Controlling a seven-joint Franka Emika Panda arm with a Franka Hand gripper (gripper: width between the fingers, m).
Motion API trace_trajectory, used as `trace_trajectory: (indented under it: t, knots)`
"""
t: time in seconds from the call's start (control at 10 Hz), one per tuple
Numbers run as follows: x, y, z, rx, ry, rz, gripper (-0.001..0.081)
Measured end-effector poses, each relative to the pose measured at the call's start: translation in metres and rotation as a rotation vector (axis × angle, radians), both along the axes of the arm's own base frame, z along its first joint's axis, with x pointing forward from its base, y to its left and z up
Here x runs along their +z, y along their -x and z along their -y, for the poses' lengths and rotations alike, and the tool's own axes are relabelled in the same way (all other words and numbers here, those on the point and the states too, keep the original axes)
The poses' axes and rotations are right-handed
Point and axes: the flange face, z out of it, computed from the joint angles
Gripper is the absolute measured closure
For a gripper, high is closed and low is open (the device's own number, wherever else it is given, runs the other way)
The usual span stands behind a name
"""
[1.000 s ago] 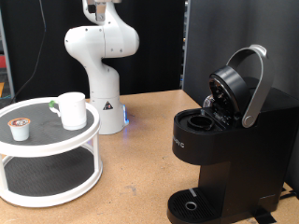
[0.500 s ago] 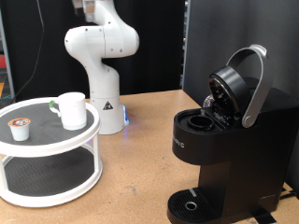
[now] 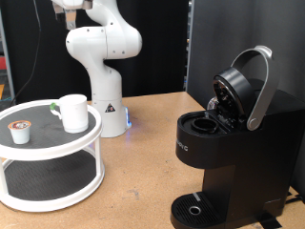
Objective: Make a cup of coffee with the keurig machine
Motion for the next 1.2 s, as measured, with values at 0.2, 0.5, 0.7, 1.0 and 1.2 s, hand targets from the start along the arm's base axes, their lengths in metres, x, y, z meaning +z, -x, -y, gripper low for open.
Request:
trace_trajectory:
  t: [0.2,0.5,0.7,1.0,1.2]
  knots:
    - [0.001,-0.001,0.008,-0.073,0.0,0.03,-0.0002]
    - [-0.001,0.0,0.041,-0.076,-0.009,0.044,-0.0002]
    - [-0.002,-0.004,0.046,-0.063,-0.009,0.037,-0.0002]
    - [-0.008,0.0,0.065,-0.102,-0.023,0.063,-0.0002]
    - [-0.017,0.004,0.089,-0.114,-0.025,0.061,-0.0002]
